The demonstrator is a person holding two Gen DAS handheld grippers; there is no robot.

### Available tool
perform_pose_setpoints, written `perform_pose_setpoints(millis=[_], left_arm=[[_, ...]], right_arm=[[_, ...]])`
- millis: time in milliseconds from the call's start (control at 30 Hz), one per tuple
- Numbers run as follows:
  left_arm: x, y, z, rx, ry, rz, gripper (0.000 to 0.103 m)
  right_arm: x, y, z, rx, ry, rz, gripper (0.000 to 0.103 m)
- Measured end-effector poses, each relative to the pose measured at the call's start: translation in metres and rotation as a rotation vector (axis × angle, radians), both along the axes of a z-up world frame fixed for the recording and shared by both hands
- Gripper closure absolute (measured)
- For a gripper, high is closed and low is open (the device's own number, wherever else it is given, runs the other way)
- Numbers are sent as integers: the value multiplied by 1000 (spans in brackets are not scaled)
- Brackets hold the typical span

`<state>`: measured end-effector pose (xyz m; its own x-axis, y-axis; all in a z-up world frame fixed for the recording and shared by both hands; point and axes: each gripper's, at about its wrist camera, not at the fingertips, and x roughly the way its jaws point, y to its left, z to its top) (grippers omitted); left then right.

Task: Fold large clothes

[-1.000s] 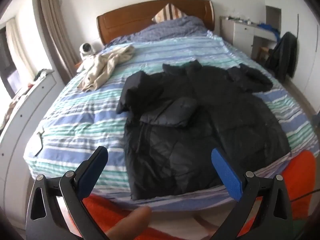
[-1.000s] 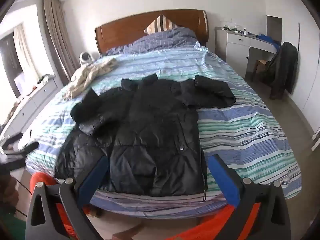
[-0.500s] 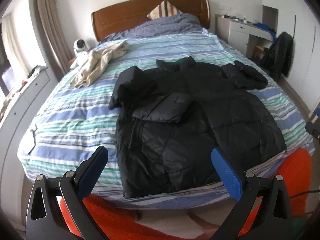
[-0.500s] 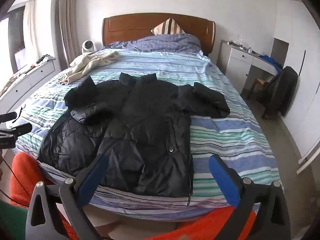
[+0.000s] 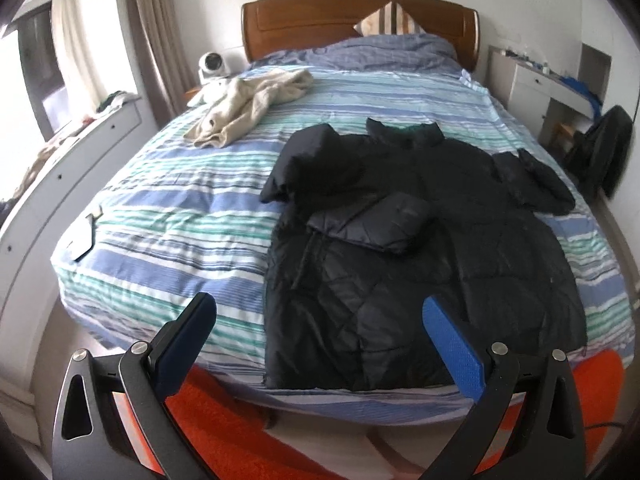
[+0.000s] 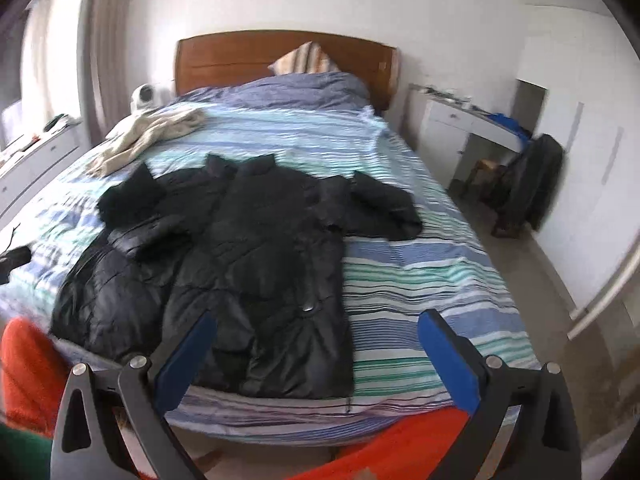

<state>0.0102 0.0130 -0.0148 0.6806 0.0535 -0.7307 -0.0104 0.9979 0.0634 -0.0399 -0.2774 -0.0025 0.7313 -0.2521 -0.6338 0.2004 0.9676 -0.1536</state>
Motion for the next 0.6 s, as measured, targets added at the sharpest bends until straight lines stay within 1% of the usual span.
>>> perform_pose_setpoints(millis=[67, 100, 200, 300, 367, 600], left_arm=[[1, -2, -1, 21, -1, 0, 0], [0, -4, -2, 30, -4, -4, 0], [0, -10, -3, 29, 1, -29, 0], [-2, -11, -3, 43, -3, -24, 0], [-1, -8, -2, 51, -8, -11, 0], [4, 0, 2, 32, -7, -1, 0]], right_arm=[[-1, -3, 1, 46, -12, 0, 1], [-1, -2, 0, 50, -10, 3, 1], [2, 4, -3, 20, 2, 23, 1], [0, 12, 3, -3, -25, 54, 1], [-1, 14, 7, 0, -39, 63, 1], [6, 19, 5, -3, -26, 84, 1]])
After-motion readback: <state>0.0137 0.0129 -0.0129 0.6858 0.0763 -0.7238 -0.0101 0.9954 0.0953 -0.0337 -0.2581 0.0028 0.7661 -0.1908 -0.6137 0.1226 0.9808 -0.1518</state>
